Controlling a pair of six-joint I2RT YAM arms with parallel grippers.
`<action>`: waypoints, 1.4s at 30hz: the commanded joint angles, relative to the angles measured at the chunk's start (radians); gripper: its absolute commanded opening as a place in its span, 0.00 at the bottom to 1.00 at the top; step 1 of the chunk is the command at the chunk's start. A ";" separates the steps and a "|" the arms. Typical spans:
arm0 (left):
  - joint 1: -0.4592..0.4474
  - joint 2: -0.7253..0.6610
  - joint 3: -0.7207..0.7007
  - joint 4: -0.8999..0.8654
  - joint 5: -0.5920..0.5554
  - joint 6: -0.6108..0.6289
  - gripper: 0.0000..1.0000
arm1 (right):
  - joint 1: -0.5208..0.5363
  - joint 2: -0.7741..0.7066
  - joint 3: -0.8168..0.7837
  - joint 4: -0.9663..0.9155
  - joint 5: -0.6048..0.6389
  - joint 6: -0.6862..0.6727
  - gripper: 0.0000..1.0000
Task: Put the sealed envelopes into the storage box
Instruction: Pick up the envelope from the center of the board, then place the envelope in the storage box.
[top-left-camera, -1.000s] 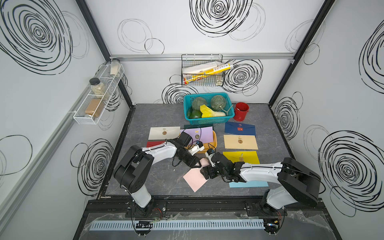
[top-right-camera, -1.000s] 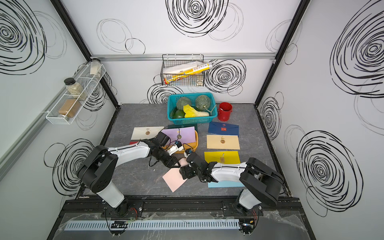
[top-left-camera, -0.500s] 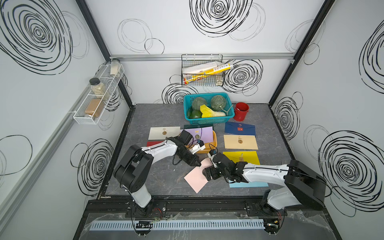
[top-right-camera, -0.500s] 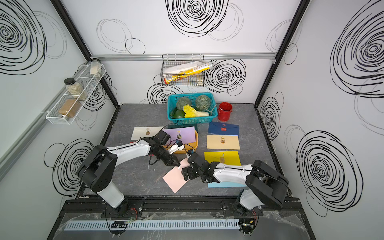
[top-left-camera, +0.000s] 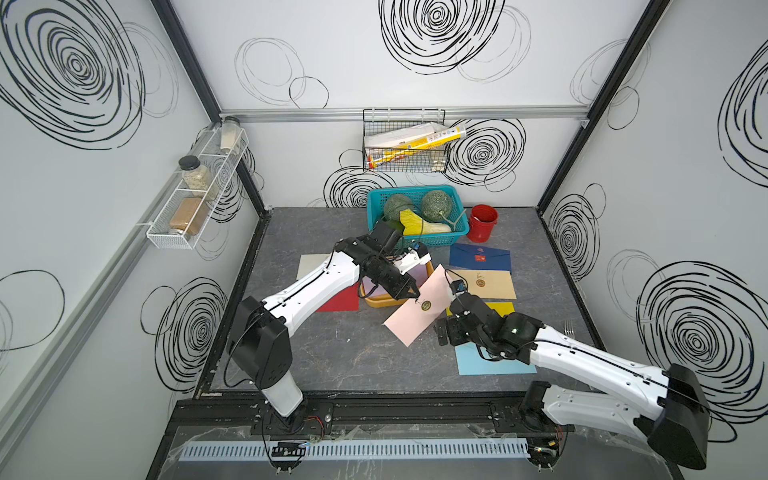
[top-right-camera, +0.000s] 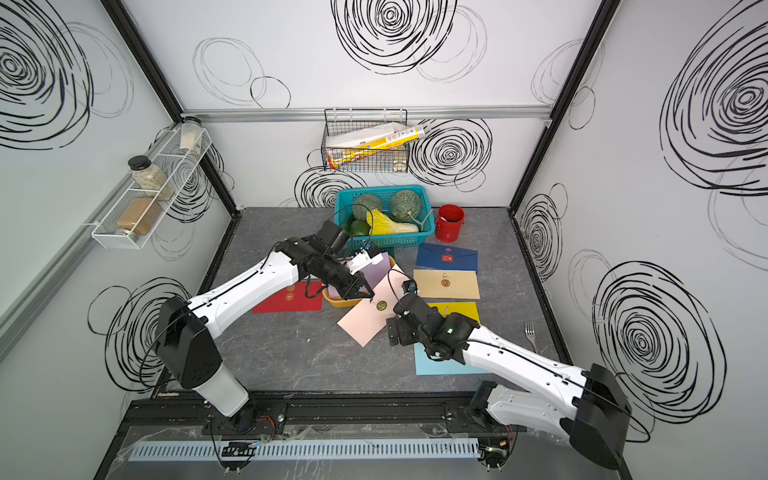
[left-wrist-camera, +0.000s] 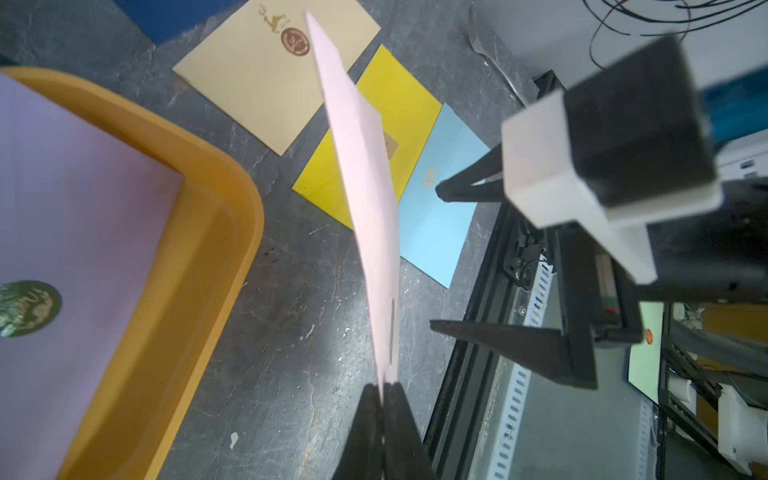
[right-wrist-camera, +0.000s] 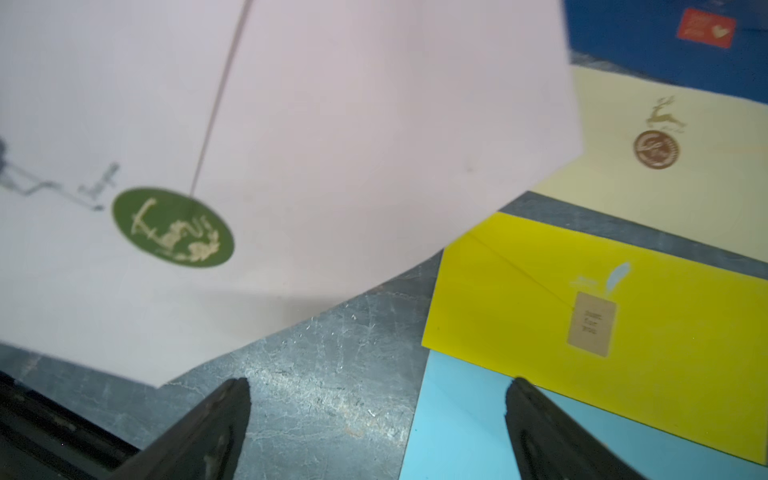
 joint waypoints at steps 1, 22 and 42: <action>-0.038 -0.022 0.020 -0.110 -0.048 0.015 0.00 | -0.058 -0.033 0.026 -0.084 0.032 -0.010 1.00; -0.087 0.098 0.209 -0.073 -0.844 0.378 0.00 | -0.143 -0.041 0.009 -0.018 0.029 0.018 1.00; -0.060 0.240 0.263 0.004 -0.744 0.646 0.00 | -0.170 0.050 0.000 0.060 -0.035 -0.021 1.00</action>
